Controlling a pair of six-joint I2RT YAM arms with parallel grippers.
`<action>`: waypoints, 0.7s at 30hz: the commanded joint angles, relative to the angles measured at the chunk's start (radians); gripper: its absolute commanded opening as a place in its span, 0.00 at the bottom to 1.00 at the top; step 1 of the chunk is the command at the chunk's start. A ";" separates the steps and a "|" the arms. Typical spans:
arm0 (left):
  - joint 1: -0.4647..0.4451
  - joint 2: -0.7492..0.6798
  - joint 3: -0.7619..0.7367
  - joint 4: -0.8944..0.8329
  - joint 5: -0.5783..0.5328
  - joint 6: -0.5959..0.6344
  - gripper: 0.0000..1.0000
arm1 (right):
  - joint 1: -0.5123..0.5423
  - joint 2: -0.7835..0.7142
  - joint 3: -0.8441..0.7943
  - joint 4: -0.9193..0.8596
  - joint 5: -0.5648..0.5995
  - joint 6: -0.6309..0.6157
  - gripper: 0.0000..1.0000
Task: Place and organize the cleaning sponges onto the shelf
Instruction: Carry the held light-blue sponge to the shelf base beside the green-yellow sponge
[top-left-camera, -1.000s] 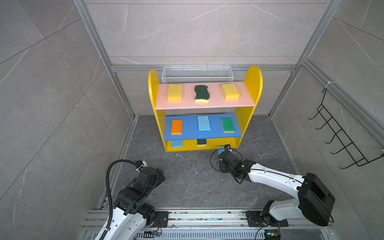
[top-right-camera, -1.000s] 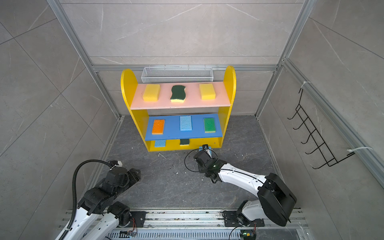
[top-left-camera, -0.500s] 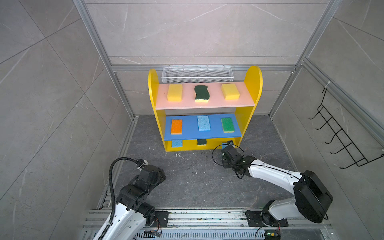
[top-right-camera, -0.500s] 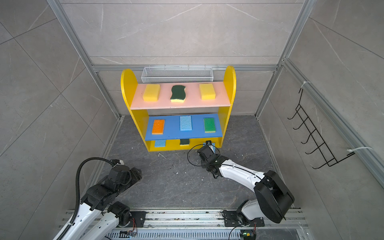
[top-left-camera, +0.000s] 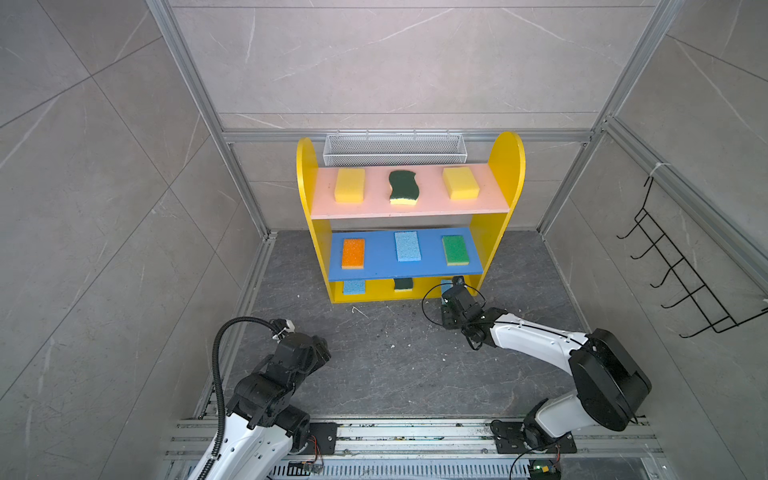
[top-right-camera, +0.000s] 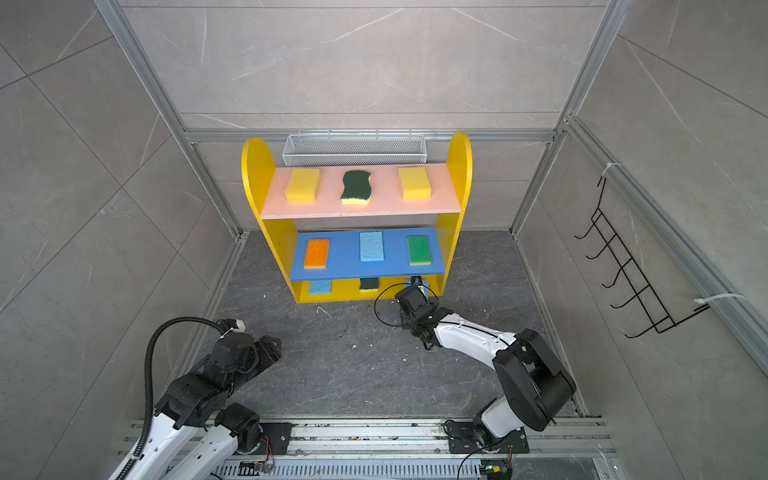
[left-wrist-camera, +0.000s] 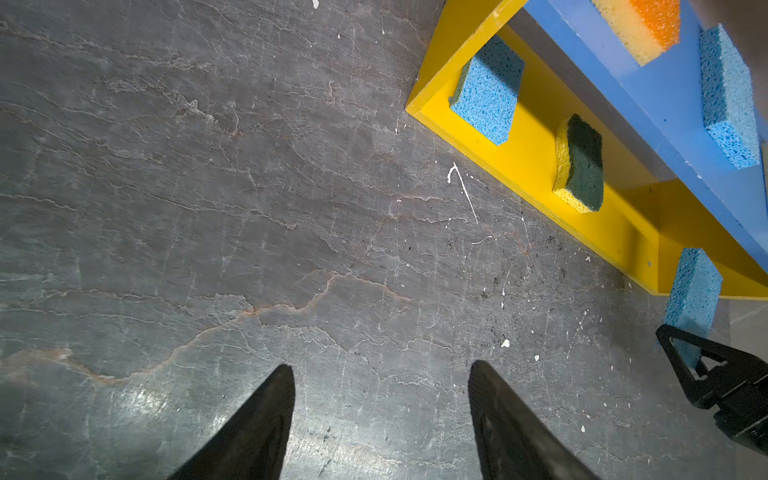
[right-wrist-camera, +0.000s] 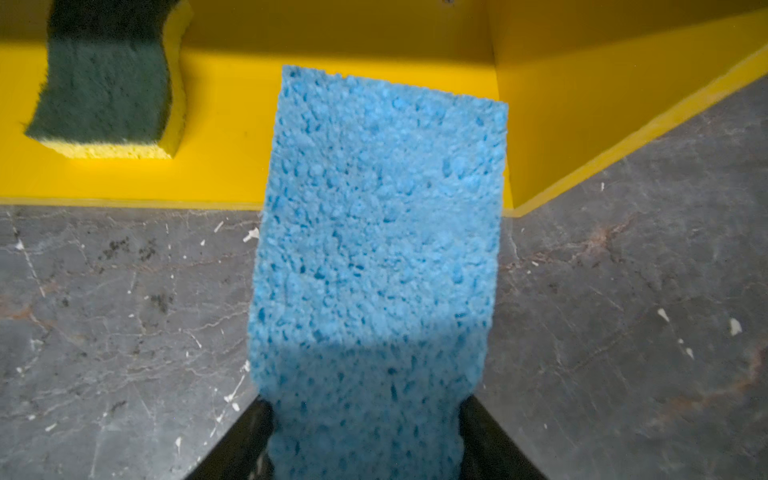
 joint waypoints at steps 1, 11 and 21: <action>-0.002 -0.001 0.022 0.000 -0.030 0.035 0.69 | -0.017 0.012 -0.016 0.067 0.016 -0.023 0.63; -0.002 0.026 -0.023 0.065 -0.048 0.064 0.69 | -0.065 0.046 -0.019 0.157 0.014 -0.044 0.63; -0.002 0.040 -0.031 0.079 -0.085 0.097 0.69 | -0.065 0.090 -0.026 0.204 -0.003 -0.065 0.63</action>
